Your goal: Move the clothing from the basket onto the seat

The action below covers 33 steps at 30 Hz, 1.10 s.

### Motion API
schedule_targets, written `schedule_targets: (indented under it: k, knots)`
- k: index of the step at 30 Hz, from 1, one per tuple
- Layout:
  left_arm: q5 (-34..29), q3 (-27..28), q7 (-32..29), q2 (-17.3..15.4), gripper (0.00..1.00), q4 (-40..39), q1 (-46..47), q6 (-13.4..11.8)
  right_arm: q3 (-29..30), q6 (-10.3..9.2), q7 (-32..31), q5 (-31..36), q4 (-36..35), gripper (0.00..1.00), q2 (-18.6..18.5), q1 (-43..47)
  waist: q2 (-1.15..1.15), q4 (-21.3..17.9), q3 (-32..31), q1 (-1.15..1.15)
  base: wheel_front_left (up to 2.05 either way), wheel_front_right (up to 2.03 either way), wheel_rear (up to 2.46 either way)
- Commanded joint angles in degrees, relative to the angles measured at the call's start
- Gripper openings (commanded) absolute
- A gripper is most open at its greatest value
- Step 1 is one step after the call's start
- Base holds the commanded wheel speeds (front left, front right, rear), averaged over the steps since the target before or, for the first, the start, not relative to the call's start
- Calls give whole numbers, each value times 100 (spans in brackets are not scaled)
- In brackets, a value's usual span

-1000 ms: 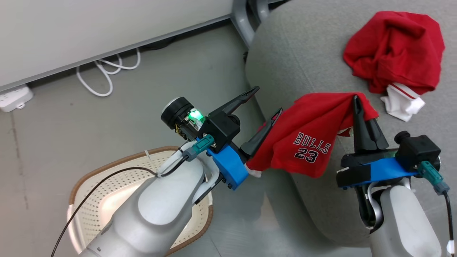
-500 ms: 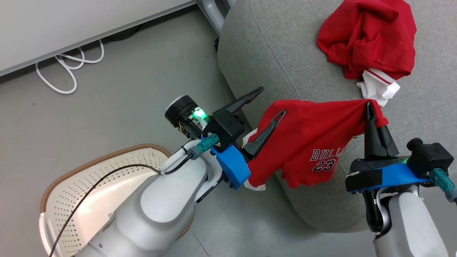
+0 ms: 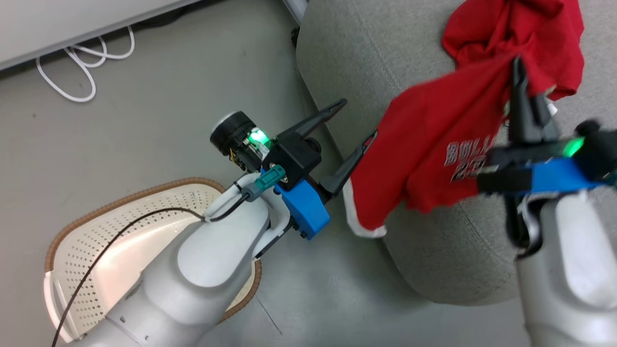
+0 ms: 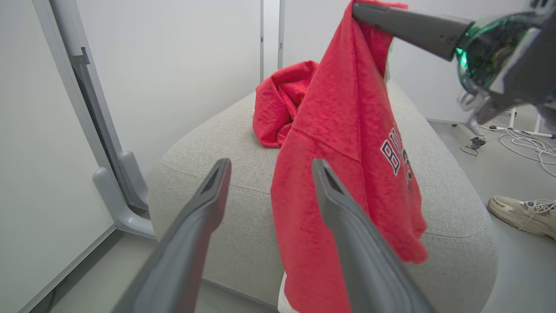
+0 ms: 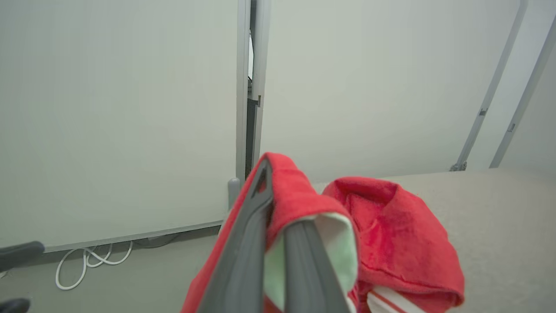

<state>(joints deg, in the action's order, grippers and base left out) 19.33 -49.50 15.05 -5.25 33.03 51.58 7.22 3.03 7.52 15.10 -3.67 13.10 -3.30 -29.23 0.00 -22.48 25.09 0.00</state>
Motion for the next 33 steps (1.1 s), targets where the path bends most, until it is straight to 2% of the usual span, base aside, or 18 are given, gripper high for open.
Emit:
schedule_targets:
  k: [1,6,11,14,17,21,25,33]
  knots:
    - [-32,29,-3,-81,100,-26,102,-10,67,-6,8,64,-89,0,-134,-311,0,2,163,0,0,0,0]
    - [-107,8,-111,-204,100,-125,301,-39,497,-6,7,59,-400,0,-565,-1287,0,46,628,0,0,0,0]
    - [-188,-16,-259,-393,100,-290,462,-50,1382,-6,7,-141,-670,0,-1061,-2162,0,55,1155,0,0,0,0]
    - [-244,-20,-389,-537,100,-446,562,-65,1942,-7,7,-222,-745,0,-1491,-2570,0,10,1485,0,0,0,0]
    - [-288,-24,-478,-668,100,-618,640,-82,2452,-6,7,-346,-646,0,-1824,-2837,0,-34,1751,0,0,0,0]
    - [-333,-21,-588,-807,100,-861,735,-108,2853,-6,6,-362,-329,0,-2186,-2875,0,-70,2047,0,0,0,0]
    - [-356,-34,-673,-910,100,-1079,792,-142,2953,-6,6,-286,153,0,-2157,-2690,0,-69,2248,0,0,0,0]
    - [-347,-63,-782,-990,100,-1348,829,-200,2749,-6,6,49,892,0,-1613,-2355,0,-13,2403,0,0,0,0]
